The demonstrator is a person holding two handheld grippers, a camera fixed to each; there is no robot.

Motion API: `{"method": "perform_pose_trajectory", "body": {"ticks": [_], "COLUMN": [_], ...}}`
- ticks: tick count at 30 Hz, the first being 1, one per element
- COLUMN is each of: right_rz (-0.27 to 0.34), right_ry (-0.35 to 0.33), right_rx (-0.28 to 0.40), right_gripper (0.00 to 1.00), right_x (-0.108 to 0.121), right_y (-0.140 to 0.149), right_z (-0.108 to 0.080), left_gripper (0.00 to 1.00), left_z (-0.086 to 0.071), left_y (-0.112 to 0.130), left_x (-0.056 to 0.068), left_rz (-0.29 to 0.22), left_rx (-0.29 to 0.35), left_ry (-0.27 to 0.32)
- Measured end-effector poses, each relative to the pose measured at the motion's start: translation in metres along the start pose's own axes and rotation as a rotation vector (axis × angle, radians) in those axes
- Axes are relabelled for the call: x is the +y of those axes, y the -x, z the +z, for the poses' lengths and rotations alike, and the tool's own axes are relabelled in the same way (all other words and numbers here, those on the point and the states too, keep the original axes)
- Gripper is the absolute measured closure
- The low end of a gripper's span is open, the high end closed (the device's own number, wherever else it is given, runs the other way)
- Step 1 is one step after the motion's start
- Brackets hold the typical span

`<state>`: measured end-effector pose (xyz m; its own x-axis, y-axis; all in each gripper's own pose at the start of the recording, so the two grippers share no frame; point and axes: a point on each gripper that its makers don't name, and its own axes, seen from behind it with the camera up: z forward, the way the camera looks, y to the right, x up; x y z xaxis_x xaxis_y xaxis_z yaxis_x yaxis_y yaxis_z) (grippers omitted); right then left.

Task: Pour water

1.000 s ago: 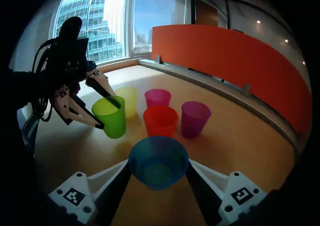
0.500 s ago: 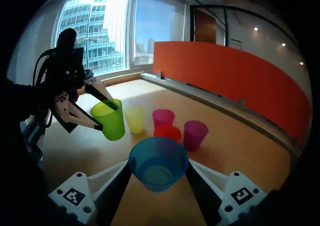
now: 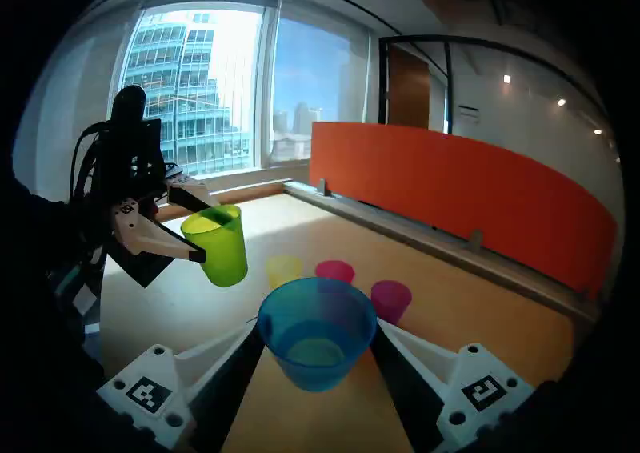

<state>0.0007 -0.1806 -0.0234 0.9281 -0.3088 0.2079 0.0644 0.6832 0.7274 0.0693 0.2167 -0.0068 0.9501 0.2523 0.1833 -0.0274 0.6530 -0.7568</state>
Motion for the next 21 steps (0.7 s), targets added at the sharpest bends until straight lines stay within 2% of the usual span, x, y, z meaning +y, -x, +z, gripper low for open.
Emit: {"method": "perform_pose_trajectory", "body": {"ticks": [14, 21], "right_rz": [-0.014, 0.003], "right_ry": [-0.007, -0.008], "right_rx": [0.101, 0.140], "right_gripper": [0.10, 0.10], "right_x": [-0.018, -0.019], "right_y": [-0.035, -0.044], "right_z": [-0.013, -0.017], "left_gripper": [0.14, 0.14], "left_z": [-0.025, -0.030], "left_y": [-0.038, -0.055], "left_x": [-0.001, 0.000], "left_rz": [0.002, 0.001], "left_rx": [0.101, 0.140], "left_ry": [-0.037, -0.044]}}
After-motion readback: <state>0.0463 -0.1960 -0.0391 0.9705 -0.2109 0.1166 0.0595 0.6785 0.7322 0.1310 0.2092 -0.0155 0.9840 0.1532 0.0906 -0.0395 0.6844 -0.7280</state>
